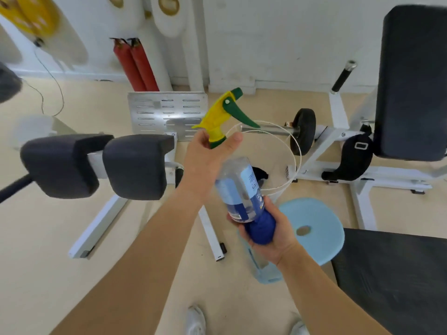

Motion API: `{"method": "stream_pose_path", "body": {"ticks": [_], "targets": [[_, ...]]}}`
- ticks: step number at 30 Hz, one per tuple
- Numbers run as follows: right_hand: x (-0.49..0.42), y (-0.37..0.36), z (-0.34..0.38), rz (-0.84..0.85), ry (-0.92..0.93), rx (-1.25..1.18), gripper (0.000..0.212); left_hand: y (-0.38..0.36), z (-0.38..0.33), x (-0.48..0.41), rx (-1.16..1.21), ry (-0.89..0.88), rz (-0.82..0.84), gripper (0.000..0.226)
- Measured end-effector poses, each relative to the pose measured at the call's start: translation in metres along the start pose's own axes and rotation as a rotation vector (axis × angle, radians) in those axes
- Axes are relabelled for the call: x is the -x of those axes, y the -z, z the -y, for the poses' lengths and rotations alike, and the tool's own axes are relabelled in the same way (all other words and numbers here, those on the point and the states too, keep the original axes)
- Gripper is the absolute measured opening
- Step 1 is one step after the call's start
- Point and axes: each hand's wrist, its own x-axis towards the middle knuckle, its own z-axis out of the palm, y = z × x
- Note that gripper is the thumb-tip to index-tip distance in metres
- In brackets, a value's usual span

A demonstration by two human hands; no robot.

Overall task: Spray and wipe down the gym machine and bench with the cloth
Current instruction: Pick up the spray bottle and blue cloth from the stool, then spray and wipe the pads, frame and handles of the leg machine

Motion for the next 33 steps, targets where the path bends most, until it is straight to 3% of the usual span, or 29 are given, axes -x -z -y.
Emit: {"method": "stream_pose_path", "body": {"ticks": [5,8,11,13,15,21,25,27,30,31,33], "targets": [[0.009,-0.077,-0.027,0.073,-0.091,0.109,0.075,0.062,-0.086,0.001,-0.058,0.035,0.151,0.022],[0.010,-0.117,-0.043,0.047,-0.110,0.123,0.058,0.094,-0.125,0.003,-0.002,0.039,0.183,0.029],[0.011,-0.150,-0.053,0.026,-0.095,0.153,0.050,0.115,-0.148,0.003,-0.008,0.081,0.089,0.050],[0.011,-0.165,-0.055,-0.004,-0.079,0.231,0.051,0.129,-0.155,0.002,-0.018,0.079,0.023,0.040],[0.010,-0.173,-0.054,-0.018,-0.076,0.315,0.052,0.139,-0.159,0.006,-0.026,0.067,-0.011,0.025],[-0.006,-0.183,-0.057,0.019,-0.075,0.507,0.049,0.171,-0.148,0.018,-0.146,0.058,-0.218,0.028],[-0.022,-0.198,-0.084,-0.068,-0.083,0.640,0.037,0.200,-0.129,0.025,-0.327,-0.054,-0.247,0.031],[-0.029,-0.208,-0.101,-0.115,-0.060,0.602,0.051,0.218,-0.119,0.031,-0.381,-0.075,-0.273,0.042],[-0.040,-0.222,-0.124,-0.147,-0.039,0.617,0.085,0.251,-0.100,0.036,-0.471,-0.058,-0.325,0.035],[-0.044,-0.227,-0.132,-0.150,-0.046,0.609,0.081,0.264,-0.092,0.036,-0.486,-0.040,-0.336,0.028],[-0.054,-0.237,-0.148,-0.167,-0.076,0.559,0.053,0.292,-0.073,0.033,-0.513,0.002,-0.337,0.018]]}}
